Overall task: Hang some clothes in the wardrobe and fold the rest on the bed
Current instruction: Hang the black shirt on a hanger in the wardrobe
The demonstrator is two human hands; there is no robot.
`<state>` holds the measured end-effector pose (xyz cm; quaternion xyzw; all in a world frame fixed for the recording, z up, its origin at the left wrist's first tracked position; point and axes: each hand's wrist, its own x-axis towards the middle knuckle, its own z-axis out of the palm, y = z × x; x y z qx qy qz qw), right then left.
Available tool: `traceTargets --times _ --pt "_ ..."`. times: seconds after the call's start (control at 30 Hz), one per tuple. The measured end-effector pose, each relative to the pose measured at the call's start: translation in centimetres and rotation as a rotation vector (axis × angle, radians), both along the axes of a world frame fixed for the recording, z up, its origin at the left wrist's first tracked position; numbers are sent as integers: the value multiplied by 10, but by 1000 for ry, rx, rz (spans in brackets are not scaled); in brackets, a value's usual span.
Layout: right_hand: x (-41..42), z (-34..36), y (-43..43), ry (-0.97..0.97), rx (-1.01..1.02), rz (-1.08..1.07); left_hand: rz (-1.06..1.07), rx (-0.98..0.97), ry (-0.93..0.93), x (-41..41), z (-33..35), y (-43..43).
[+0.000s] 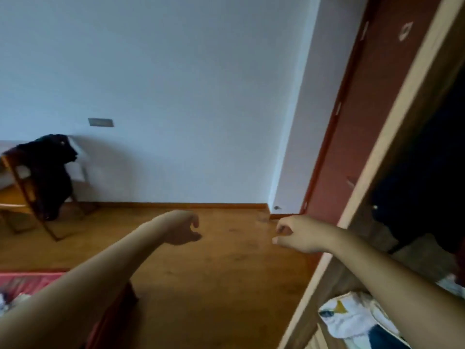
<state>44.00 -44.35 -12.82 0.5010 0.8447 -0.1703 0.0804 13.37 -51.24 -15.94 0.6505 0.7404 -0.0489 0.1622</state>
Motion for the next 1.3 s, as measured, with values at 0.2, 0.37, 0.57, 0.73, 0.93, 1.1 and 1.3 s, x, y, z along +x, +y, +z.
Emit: traceTargets --times 0.2,0.37,0.57,0.73,0.93,1.1,1.3 --pt "-178 -38 63 -88 -25 240 269 -62 -9 -146 -42 -7" --pt "-320 -47 108 -103 -47 365 417 -87 -27 -259 -54 -4" --pt "-456 -53 163 -85 -38 477 528 -72 0 -371 -55 23" --pt "-550 -61 225 -49 -46 557 611 -42 -14 -444 -59 70" --pt "-665 -63 328 -15 -50 684 710 19 -46 -530 -65 161" --pt "-765 -33 436 27 -62 758 795 81 -83 -605 -56 257" --pt "-880 -10 535 30 -58 791 838 129 -84 -712 -37 343"
